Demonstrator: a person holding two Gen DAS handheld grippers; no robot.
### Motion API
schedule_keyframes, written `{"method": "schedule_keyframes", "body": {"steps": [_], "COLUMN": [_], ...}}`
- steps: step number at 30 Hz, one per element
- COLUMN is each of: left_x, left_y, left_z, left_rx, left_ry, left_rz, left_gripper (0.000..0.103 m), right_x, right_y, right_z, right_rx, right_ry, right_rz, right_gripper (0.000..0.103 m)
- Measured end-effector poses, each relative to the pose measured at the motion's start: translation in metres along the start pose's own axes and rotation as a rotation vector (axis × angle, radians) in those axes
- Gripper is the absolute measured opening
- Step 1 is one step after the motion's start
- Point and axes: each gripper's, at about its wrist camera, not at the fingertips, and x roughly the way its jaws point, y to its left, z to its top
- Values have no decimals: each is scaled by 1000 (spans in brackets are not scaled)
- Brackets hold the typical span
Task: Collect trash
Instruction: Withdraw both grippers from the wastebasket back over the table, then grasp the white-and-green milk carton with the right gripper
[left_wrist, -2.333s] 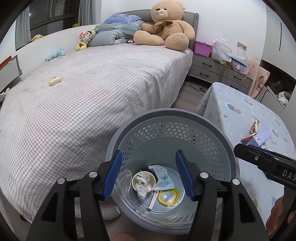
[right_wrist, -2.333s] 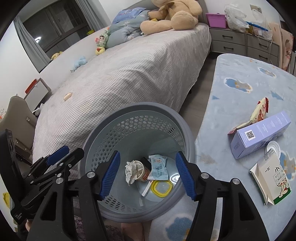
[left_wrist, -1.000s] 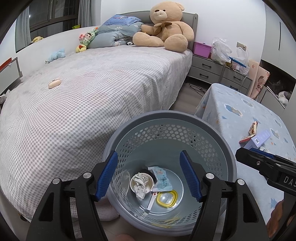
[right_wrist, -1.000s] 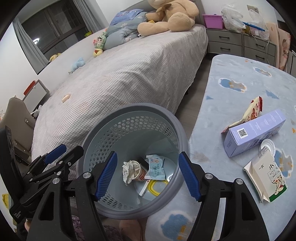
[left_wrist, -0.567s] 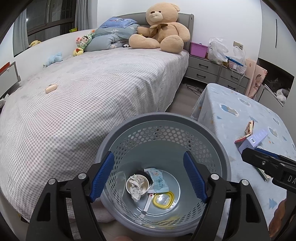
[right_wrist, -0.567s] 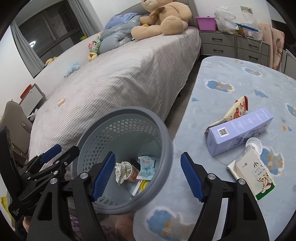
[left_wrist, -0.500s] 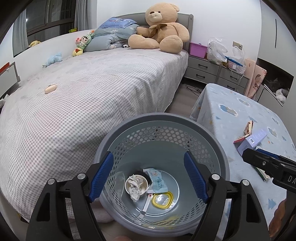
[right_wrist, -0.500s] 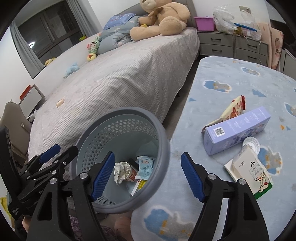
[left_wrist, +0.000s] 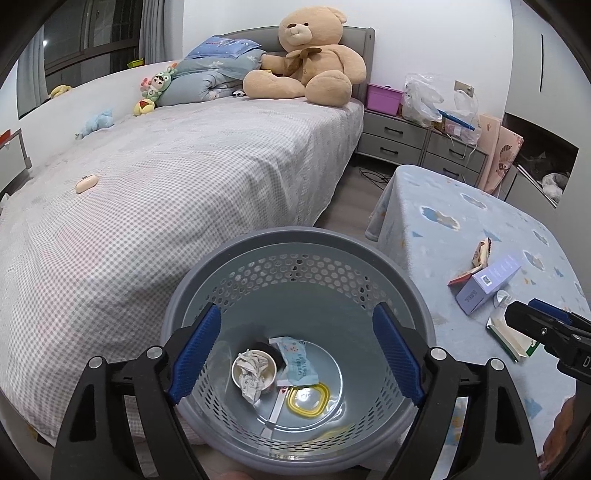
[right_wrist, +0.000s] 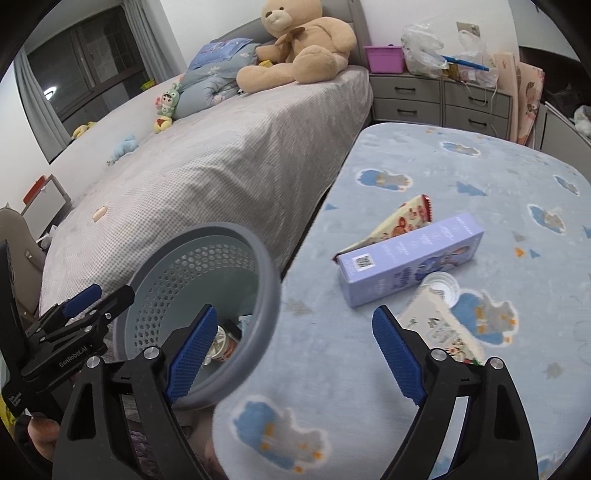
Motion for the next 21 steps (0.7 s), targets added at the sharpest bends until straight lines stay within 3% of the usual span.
{"method": "schedule_keyframes", "body": {"steps": [21], "left_x": [5], "left_y": [-73], "left_z": [4], "left_rx": [90], "left_ry": [1], "left_rz": [-112], "left_gripper": [81], "right_x": [-4], "right_y": [-78], "right_z": [-26], "right_rx": [42], "right_ry": [58], "right_rz": [-136], "right_gripper": [88]}}
